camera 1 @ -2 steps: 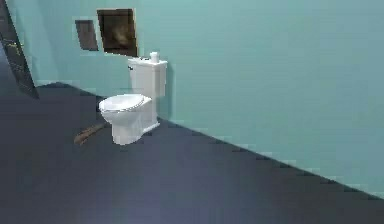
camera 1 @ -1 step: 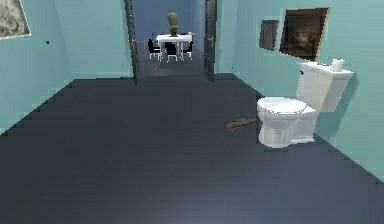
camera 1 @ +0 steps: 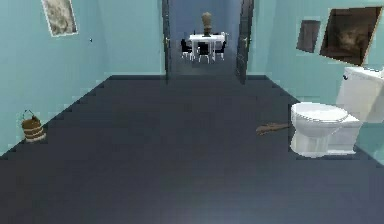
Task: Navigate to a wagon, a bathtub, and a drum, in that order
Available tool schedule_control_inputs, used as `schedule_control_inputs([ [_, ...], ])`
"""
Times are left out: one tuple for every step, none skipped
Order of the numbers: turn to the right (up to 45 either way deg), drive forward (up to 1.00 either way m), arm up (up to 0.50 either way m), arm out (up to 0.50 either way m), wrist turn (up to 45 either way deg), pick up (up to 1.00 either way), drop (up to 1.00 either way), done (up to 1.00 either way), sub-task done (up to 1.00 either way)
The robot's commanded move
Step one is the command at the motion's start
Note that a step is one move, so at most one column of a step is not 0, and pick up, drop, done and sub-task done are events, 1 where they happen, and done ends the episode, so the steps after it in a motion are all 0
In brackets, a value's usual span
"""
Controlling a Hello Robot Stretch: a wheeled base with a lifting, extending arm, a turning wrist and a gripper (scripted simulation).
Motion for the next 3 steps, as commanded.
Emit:
schedule_control_inputs([
  [0.0, 1.00, 0.00, 0.00, 0.0, 0.00, 0.00, 0.00, 0.00],
  [0.0, 1.00, 0.00, 0.00, 0.0, 0.00, 0.00, 0.00, 0.00],
  [0.0, 1.00, 0.00, 0.00, 0.0, 0.00, 0.00, 0.00, 0.00],
])
